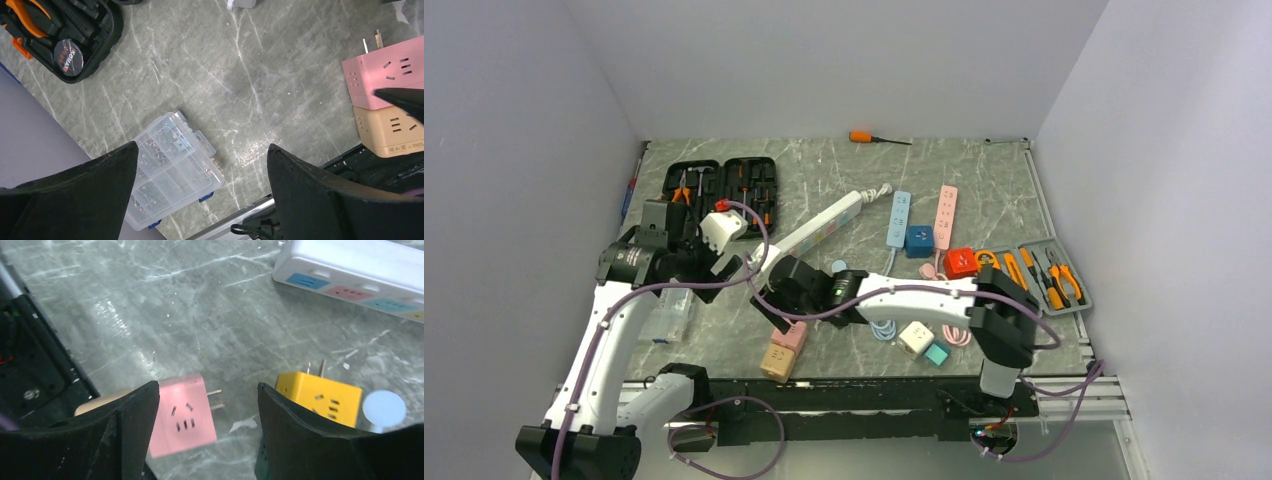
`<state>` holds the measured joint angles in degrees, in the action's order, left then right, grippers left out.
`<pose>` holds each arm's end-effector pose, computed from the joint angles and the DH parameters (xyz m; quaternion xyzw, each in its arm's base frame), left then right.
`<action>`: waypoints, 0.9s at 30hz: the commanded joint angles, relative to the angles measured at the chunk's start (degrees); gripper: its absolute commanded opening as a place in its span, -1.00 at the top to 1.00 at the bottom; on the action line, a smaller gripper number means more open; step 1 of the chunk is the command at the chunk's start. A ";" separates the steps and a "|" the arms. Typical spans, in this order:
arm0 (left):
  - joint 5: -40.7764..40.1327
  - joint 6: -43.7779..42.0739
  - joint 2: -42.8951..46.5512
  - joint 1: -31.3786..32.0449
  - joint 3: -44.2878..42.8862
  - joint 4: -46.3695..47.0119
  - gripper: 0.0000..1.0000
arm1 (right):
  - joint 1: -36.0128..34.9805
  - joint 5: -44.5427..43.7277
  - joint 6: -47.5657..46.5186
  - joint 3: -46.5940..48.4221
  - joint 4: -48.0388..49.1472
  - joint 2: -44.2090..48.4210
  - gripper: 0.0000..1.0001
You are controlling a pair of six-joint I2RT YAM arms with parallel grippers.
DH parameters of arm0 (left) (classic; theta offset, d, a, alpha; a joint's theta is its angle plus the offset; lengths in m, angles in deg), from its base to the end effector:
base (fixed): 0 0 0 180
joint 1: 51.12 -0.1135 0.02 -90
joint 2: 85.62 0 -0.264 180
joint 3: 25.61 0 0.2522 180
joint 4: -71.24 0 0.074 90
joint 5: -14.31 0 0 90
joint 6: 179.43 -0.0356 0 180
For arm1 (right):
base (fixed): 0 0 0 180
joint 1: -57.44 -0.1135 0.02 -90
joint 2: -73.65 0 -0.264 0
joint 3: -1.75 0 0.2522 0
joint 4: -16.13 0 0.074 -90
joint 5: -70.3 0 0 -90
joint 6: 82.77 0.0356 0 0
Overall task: Pull the plug off the socket
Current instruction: Pick up the plug from the center of the board.
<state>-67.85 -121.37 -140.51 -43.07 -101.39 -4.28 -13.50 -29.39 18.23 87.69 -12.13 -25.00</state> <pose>0.1647 -0.0282 0.3303 0.3445 0.8861 -0.0010 0.3100 0.1324 0.3649 0.2475 -0.4225 0.8029 0.2131 0.3626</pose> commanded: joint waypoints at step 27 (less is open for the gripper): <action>9.53 -3.92 2.68 -4.93 -1.27 -3.66 -0.99 | 4.70 -3.95 2.87 -9.46 5.05 3.38 -0.12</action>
<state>-60.31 -124.22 -138.85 -47.66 -102.07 -7.87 -8.02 -30.81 19.63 78.79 -8.07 -25.64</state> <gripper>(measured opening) 0.994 0.536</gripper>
